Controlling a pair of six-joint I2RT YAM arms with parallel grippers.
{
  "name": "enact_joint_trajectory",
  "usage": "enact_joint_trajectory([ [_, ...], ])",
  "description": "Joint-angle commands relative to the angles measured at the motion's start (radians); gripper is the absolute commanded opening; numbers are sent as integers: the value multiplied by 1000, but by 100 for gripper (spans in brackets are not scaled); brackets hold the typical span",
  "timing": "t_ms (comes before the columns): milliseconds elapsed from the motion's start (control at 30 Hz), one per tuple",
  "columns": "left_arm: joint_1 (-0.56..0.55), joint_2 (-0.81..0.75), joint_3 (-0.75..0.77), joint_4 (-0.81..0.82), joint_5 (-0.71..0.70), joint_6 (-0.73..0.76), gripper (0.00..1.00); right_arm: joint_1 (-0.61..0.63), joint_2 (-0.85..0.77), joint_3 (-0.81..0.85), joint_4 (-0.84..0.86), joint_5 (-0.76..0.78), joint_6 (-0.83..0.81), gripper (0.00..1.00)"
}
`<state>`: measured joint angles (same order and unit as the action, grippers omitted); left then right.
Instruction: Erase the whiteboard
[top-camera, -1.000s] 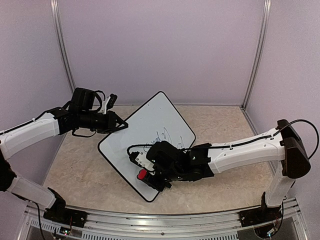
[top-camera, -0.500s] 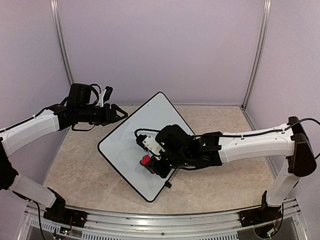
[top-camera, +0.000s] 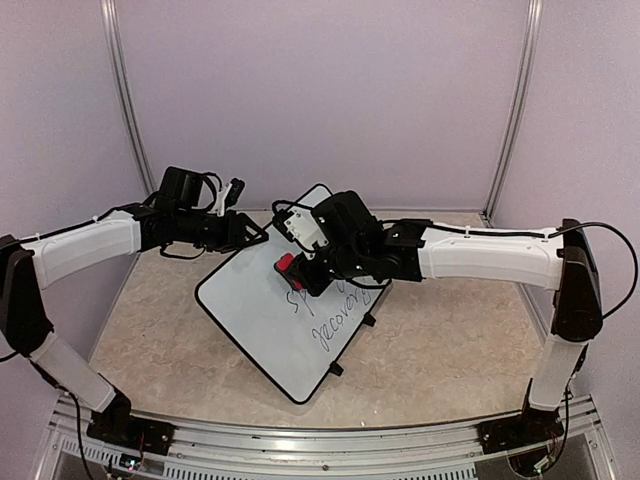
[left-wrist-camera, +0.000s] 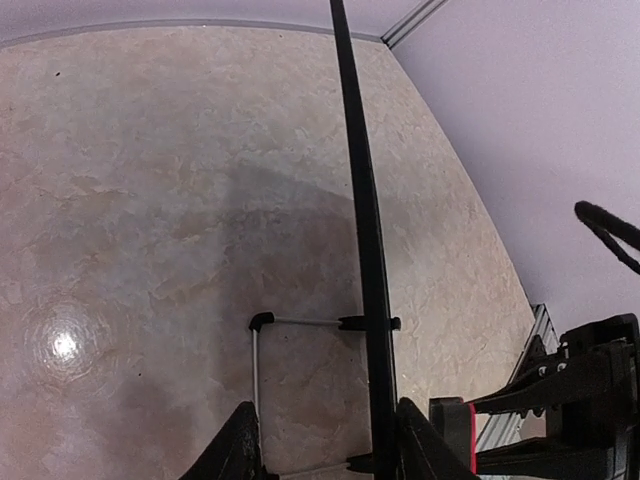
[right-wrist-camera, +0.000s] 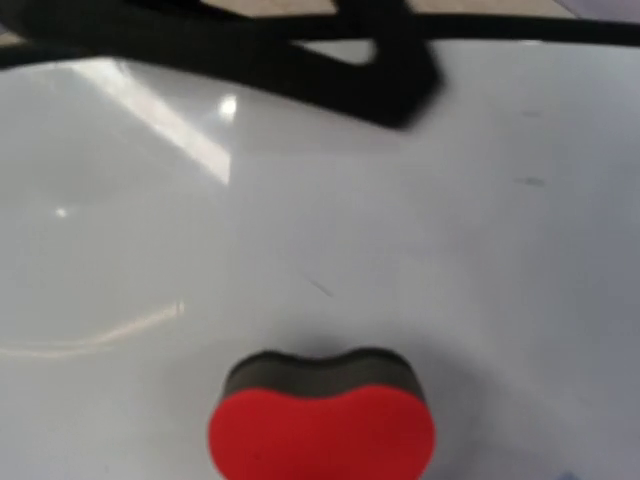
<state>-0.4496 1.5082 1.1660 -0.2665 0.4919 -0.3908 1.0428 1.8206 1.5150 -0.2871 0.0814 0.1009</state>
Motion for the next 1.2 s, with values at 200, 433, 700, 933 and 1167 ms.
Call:
enact_joint_trajectory([
  [200, -20, -2, -36, 91, 73, 16, 18, -7, 48, -45, -48, -78, 16, 22],
  [433, -20, 9, -53, 118, 102, 4, 6, 2, -18, -165, -44, -80, 48, 22],
  [700, -22, 2, -82, 177, 148, -21, 0, 31, -54, -198, -62, -64, 65, 22],
  [933, -20, -19, -107, 217, 156, -34, 0, 36, 49, 36, -154, 33, 52, 22],
  [1167, -8, -28, -116, 220, 139, -46, 0, 38, 89, 73, -204, 33, 72, 21],
])
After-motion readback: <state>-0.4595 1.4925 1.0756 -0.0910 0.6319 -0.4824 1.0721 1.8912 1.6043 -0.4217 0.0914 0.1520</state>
